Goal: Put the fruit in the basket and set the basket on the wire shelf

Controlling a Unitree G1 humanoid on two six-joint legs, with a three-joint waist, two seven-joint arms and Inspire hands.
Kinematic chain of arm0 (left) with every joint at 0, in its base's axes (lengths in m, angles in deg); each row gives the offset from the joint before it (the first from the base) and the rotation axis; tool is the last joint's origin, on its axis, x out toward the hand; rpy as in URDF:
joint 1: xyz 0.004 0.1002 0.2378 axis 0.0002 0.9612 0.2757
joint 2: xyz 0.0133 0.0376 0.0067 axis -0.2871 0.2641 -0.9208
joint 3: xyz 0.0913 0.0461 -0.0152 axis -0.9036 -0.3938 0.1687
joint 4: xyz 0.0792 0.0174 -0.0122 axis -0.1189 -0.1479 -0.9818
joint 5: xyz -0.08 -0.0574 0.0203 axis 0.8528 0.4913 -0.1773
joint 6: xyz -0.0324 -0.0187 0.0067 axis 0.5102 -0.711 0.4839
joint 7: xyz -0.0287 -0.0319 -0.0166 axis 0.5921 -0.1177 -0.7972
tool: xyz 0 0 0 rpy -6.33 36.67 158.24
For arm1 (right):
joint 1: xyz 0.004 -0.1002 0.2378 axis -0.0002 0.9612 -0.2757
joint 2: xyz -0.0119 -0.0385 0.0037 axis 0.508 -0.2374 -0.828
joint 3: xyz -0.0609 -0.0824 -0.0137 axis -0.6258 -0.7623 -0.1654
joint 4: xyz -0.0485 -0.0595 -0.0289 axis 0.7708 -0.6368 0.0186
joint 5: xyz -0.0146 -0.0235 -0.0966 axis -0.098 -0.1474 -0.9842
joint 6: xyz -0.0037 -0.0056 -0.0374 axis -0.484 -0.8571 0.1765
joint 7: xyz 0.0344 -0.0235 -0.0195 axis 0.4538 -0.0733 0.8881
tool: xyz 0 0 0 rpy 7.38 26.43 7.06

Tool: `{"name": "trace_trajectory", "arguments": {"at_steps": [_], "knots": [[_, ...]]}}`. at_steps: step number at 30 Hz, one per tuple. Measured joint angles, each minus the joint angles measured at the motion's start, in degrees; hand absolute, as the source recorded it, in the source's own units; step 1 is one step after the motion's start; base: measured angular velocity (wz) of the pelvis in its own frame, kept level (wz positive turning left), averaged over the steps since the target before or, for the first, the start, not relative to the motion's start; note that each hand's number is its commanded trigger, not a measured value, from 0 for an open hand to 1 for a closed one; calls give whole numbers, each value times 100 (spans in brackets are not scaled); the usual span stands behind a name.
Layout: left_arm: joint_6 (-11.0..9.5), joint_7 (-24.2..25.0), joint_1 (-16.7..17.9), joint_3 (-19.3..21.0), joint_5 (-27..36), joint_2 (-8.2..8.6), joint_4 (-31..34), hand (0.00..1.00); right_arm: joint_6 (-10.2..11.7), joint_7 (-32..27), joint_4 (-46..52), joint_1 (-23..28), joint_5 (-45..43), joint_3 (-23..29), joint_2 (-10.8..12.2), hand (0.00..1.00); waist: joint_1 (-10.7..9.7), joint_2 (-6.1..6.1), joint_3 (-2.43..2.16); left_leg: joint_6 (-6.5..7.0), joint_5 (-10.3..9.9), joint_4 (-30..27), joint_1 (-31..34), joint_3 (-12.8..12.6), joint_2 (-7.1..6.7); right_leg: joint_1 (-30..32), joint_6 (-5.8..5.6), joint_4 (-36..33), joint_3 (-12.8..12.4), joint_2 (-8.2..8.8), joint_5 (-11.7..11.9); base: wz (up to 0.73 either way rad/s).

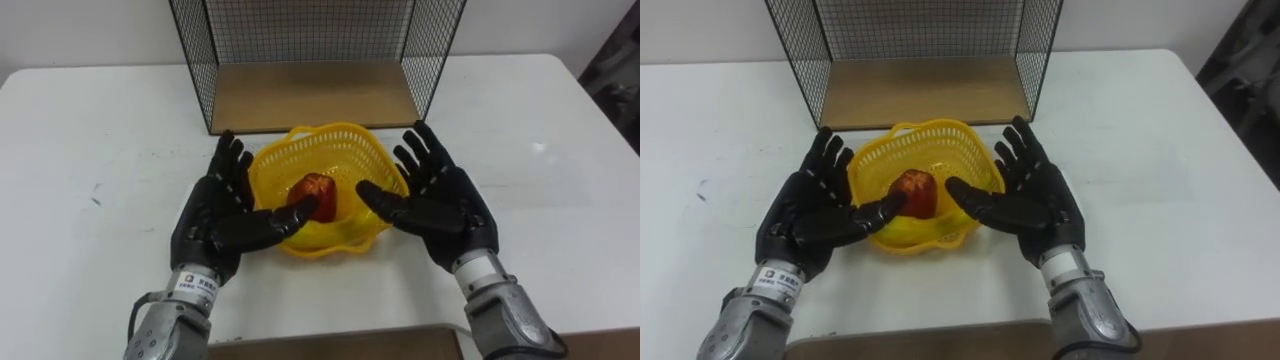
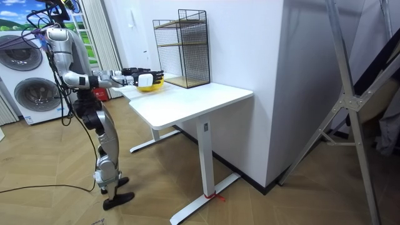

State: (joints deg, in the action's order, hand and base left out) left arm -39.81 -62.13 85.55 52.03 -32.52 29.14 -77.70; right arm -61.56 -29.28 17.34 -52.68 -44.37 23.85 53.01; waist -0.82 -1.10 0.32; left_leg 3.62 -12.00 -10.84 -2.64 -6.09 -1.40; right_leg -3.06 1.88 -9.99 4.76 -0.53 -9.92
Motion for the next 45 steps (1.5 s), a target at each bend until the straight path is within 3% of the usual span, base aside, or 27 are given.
{"name": "trace_trajectory", "arguments": {"at_steps": [13, 16, 22, 31, 39, 45], "knots": [[-8, 0, 124, -29, -13, -7, -101, 0, 3, 14, -47, 0, -5, -130, -8, 0, 106, 7, 5, 0, -1, 1, 25, 20, -2, 4, -1, 12, 56, 2, 0, 0], [-94, 0, 124, -75, -14, -14, -178, 0, 7, 50, -180, 0, -5, -144, -14, 0, 102, 13, 9, 0, -1, 1, 17, 14, -2, 2, -1, 11, 48, 1, 0, 0], [-83, 0, 180, -359, -10, -88, -371, 0, 7, 54, -355, 5, 0, -242, -52, 0, 73, 18, 18, 0, -1, 24, 18, 14, 0, 13, -1, 11, 47, -3, 0, 0], [-87, 0, 177, -395, -7, -136, -371, 0, 12, 59, -406, 8, 44, -433, -75, 0, -49, 4, 25, 0, -1, 34, 11, 5, -1, 10, -1, 29, 13, -1, 0, 0], [-113, -1, -13, -391, -6, -130, -362, 0, 30, 49, -406, 9, 30, -492, -72, 0, -77, -17, 40, 0, -1, 7, 39, 19, -4, 12, -1, 27, 41, 7, 0, 1], [-282, -3, -117, -399, 1, -68, -248, 0, 178, 38, -405, 72, -145, -556, -72, 0, -107, -1, 43, 0, -1, 14, 36, 17, -5, 15, 0, 23, 9, 3, 0, 0]]}}
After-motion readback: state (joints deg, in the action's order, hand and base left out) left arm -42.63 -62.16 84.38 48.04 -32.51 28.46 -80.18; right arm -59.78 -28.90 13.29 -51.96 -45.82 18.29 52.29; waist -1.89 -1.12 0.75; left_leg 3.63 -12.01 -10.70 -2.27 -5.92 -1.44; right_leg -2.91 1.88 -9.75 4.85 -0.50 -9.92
